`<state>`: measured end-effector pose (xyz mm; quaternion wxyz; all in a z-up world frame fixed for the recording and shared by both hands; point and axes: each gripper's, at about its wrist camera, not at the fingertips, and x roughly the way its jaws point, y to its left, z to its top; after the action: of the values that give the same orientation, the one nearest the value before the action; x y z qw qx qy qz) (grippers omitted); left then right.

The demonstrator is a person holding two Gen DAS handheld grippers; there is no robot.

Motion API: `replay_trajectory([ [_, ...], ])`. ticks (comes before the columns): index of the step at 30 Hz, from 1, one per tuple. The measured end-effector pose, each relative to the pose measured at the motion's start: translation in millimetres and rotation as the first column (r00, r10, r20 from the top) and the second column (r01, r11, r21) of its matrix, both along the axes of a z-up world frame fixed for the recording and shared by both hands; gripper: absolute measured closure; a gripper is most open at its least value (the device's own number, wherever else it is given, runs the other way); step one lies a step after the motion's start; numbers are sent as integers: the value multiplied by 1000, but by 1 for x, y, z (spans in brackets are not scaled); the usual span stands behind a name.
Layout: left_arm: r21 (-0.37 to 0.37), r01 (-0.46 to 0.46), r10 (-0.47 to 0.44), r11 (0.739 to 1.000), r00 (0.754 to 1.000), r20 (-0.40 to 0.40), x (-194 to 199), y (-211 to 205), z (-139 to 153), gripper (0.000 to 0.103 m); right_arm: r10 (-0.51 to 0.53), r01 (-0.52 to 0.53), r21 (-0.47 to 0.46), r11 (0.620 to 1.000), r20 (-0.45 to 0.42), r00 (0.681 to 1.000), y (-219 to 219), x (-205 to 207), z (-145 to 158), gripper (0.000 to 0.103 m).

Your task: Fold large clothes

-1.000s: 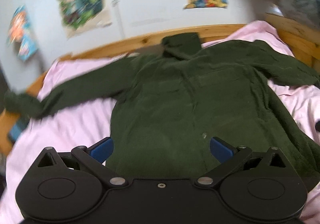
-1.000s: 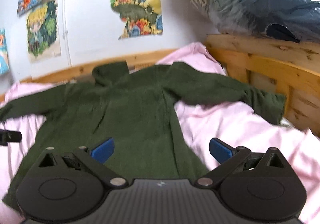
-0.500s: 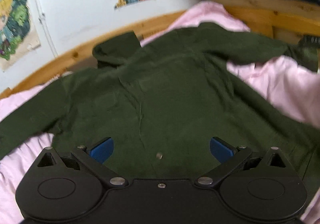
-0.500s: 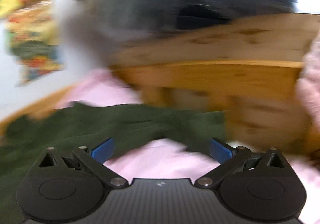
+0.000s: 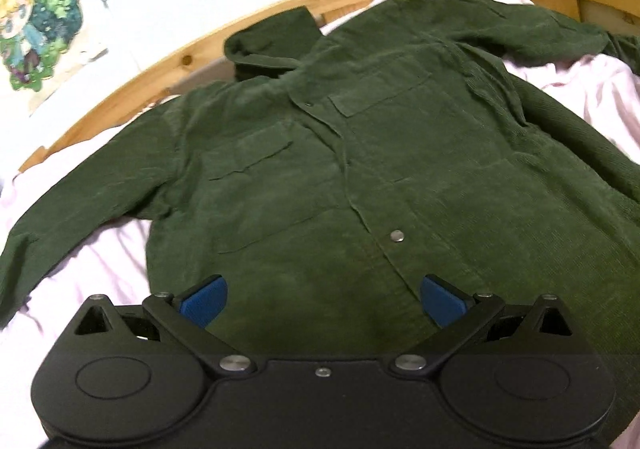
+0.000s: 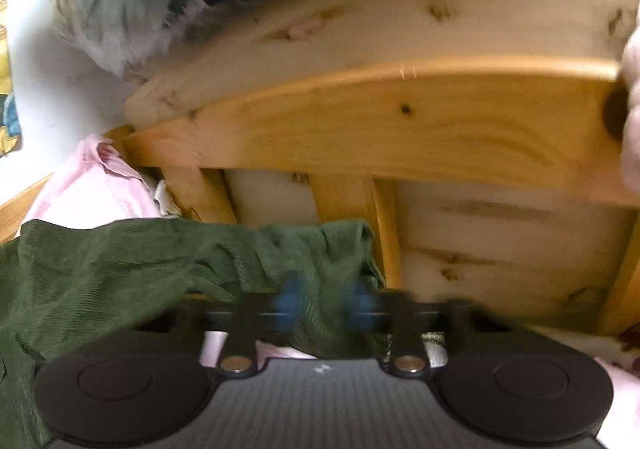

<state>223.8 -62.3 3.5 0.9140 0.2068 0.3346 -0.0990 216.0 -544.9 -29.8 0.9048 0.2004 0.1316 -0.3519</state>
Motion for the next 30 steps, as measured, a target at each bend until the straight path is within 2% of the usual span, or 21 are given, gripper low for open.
replay_trajectory([
  [4, -42, -12, 13, 999, 1000, 16, -6, 4, 8, 1, 74, -66, -152, 986, 46, 996, 31, -15, 35, 100],
  [8, -62, 9, -7, 998, 999, 35, -10, 4, 12, 1, 166, -133, -294, 947, 91, 982, 56, -16, 84, 100],
  [10, -68, 19, -16, 998, 999, 46, -11, 3, 14, 1, 220, -163, -369, 915, 117, 969, 70, -14, 114, 100],
  [13, -79, 23, -19, 997, 999, 50, -12, 8, 15, 1, 326, -228, -453, 862, 150, 933, 93, -3, 163, 100],
  [16, -91, 9, -5, 996, 999, 46, -12, 16, 15, 1, 470, -323, -532, 783, 165, 867, 129, 17, 205, 100],
  [19, -103, -5, 8, 995, 999, 36, -13, 28, 14, 1, 639, -452, -598, 662, 135, 758, 186, 38, 228, 100],
  [22, -99, -15, 17, 995, 1000, 23, -15, 37, 11, 1, 784, -580, -636, 509, 66, 617, 251, 58, 231, 100],
  [25, -76, -20, 21, 997, 1000, 11, -17, 43, 8, 1, 877, -677, -646, 352, -26, 480, 316, 80, 215, 100],
  [27, -61, -19, 20, 998, 1000, 5, -18, 46, 6, 1, 916, -742, -616, 267, -78, 394, 352, 98, 198, 100],
  [30, -54, -24, 23, 998, 1000, -12, -19, 51, 3, 1, 947, -840, -519, 160, -160, 279, 393, 123, 166, 100],
])
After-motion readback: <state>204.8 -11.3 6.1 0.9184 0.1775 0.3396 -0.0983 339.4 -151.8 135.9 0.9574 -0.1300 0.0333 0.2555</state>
